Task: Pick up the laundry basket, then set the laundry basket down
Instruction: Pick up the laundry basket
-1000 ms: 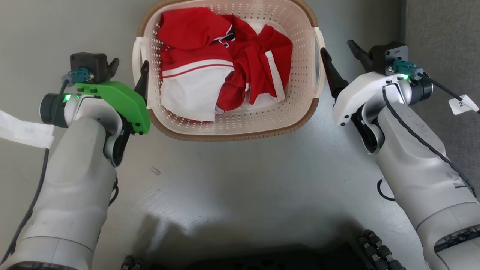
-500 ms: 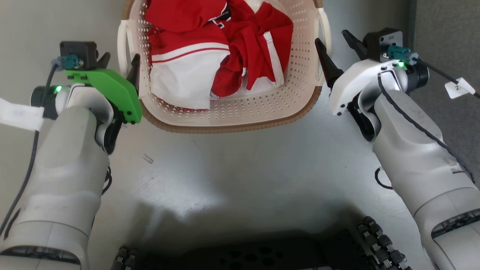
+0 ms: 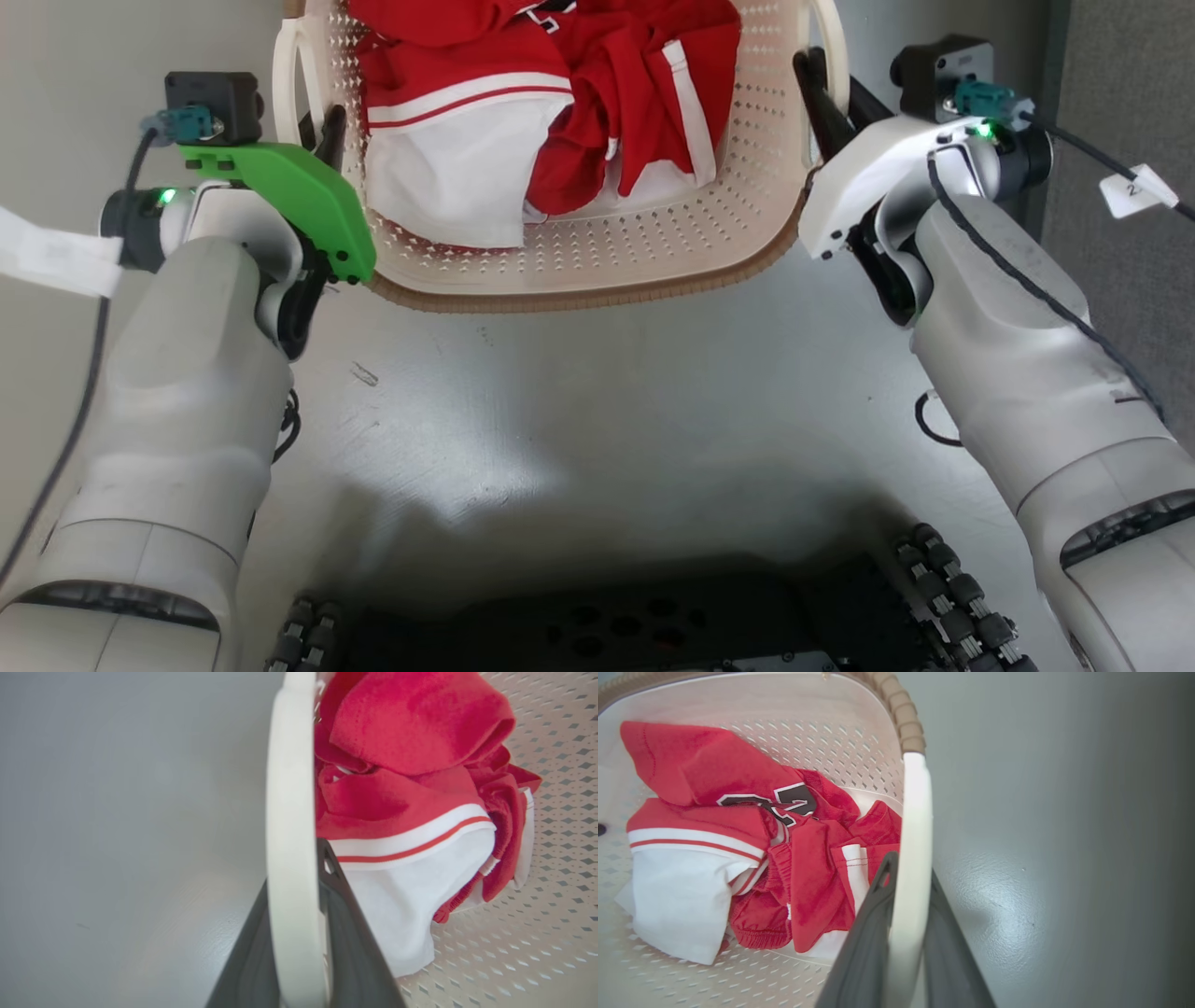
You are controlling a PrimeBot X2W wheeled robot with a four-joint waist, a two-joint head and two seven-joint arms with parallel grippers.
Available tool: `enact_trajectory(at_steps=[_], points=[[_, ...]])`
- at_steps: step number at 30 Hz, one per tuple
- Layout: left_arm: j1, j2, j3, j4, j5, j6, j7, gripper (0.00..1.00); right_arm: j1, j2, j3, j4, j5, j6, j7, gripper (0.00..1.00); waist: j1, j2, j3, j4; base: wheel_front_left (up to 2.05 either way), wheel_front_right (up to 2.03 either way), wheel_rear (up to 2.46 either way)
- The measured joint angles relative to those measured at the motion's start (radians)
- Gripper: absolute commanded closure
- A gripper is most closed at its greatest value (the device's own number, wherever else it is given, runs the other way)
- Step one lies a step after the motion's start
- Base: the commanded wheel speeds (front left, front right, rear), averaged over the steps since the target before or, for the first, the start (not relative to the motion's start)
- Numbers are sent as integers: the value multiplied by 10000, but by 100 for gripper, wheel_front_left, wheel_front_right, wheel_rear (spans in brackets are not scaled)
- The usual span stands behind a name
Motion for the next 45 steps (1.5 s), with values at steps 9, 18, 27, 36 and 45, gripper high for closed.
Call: enact_trajectory(at_steps=[9, 18, 27, 36, 45], points=[[-171, -71, -117, 410, -96, 0, -171, 100, -179, 25, 13, 366, 128, -4, -98, 100, 1, 0, -59, 29, 0, 0, 0], [-167, -224, -345, 823, -295, 0, -265, 100, -171, 92, 96, 953, 226, 52, -102, 100, 0, 0, -494, -12, 0, 0, 0], [20, -351, -523, 1170, -696, 0, -213, 100, 0, 136, 182, 1455, 564, 90, -115, 100, 1, 0, -1202, -93, 0, 0, 0], [503, -477, -681, 1498, -1227, -2, 203, 100, 500, 224, 307, 1921, 909, 159, -46, 100, 0, 0, -2121, -164, 0, 0, 0], [1036, -548, -754, 1802, -1588, -6, 721, 100, 1170, 261, 606, 2010, 1492, 230, 290, 100, 0, 0, -3135, -235, 0, 0, 0]])
